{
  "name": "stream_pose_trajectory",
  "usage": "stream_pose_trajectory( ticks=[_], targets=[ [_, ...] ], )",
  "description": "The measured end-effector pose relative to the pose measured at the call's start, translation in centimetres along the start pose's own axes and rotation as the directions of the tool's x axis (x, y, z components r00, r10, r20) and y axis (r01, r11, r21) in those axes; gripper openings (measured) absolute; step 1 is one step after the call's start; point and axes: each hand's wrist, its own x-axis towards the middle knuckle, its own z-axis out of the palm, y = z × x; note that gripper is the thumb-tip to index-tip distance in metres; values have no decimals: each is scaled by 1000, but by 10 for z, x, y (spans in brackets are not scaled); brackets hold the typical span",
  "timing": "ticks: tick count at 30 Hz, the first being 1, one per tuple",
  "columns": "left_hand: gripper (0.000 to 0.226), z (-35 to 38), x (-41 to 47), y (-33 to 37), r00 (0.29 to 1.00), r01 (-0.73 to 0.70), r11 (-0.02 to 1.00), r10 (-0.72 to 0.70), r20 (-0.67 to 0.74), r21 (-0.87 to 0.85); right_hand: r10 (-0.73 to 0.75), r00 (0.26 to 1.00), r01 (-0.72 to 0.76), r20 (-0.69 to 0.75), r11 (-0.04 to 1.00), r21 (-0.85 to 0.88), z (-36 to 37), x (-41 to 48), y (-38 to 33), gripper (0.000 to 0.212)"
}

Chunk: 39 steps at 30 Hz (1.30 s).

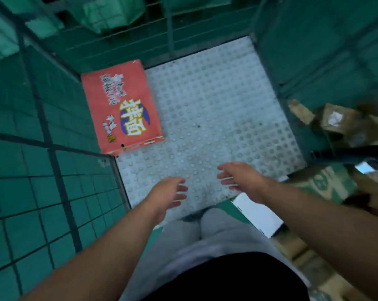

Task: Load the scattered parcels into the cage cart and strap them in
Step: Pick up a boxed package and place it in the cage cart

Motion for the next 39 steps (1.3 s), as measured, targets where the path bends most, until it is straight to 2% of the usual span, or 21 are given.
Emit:
stream_pose_trajectory(
  ticks=[4,8,14,17,21,24,28,33,37,39],
  targets=[
    [18,36,-30,24,984,-154,972,135,114,176,-53,984,78,-173,987,142,-34,-71,36,23],
    [17,95,-67,20,947,-278,881,184,264,384,-13,947,144,-321,910,388,-54,-146,116,20],
    [18,198,-124,-57,884,-397,633,69,462,664,153,859,272,-488,671,690,-59,-241,257,24],
    [16,253,-159,-120,840,-474,473,-11,543,743,306,792,344,-529,492,800,-50,-281,343,23],
    [21,316,-204,-214,787,-550,250,-165,595,797,485,704,442,-519,272,855,-27,-326,456,22],
    [24,360,-225,-283,763,-593,115,-236,602,797,586,645,499,-490,163,851,-9,-360,531,23],
    [26,423,-253,-390,755,-615,-9,-297,585,788,670,612,526,-420,52,849,6,-401,640,22],
    [26,487,-293,-509,733,-643,-97,-365,573,760,748,568,530,-342,-15,848,8,-436,758,22],
    [27,523,-323,-551,716,-658,-121,-408,567,743,782,553,550,-288,-83,831,-8,-452,813,21],
    [27,542,-331,-562,729,-645,-142,-409,549,751,774,565,553,-284,-100,827,-23,-453,832,21]
  ],
)
